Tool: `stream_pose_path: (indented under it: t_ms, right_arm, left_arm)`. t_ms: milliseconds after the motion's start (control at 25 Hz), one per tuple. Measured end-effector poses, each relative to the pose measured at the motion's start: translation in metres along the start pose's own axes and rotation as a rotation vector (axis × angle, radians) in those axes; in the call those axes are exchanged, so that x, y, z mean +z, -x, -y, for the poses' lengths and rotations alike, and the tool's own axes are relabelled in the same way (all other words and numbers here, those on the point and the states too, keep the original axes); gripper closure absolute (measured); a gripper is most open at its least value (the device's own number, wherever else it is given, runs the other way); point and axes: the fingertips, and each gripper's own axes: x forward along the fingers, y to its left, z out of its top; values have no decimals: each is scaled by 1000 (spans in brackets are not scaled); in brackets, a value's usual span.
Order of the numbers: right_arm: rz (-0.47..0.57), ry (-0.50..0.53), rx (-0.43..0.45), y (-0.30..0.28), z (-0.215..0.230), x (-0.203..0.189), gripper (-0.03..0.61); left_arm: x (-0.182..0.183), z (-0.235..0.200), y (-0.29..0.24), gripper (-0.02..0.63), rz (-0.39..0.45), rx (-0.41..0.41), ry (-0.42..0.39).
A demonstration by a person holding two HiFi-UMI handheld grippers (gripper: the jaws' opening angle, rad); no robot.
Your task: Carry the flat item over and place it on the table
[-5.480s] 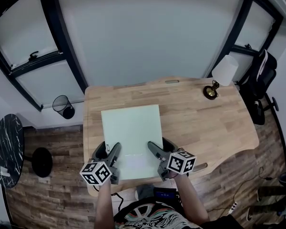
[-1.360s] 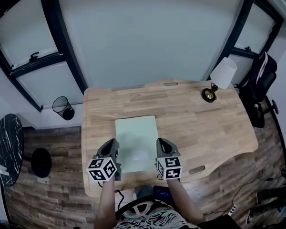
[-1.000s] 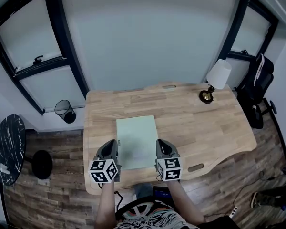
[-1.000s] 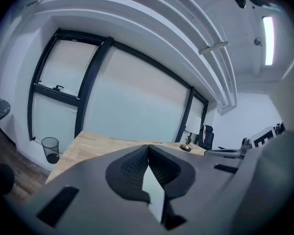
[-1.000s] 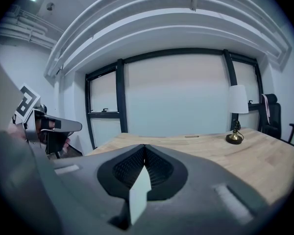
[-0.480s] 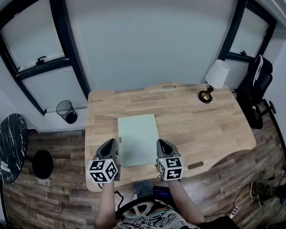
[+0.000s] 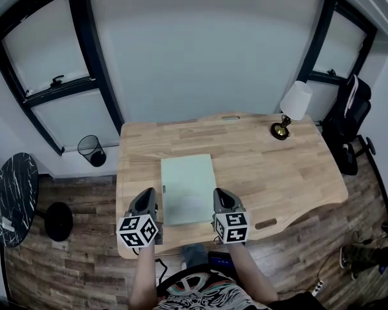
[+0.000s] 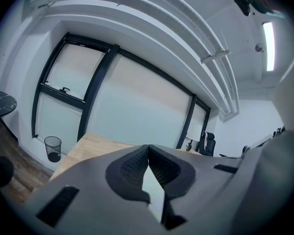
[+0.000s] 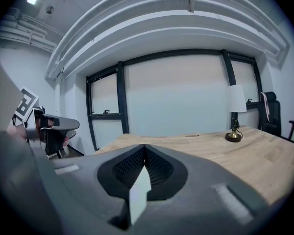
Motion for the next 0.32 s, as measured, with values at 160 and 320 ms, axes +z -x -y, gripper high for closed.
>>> stream_pose_path:
  t_ms: [160,320]
  right_arm:
    - [-2,-3,-3,0,2,-1,572]
    - [-6,-6,-4,-2,6,-3,572]
  left_arm:
    - [-2,0,-2,606,-8,-2,-3]
    - [-5,2,-6,606,-12,-8,3]
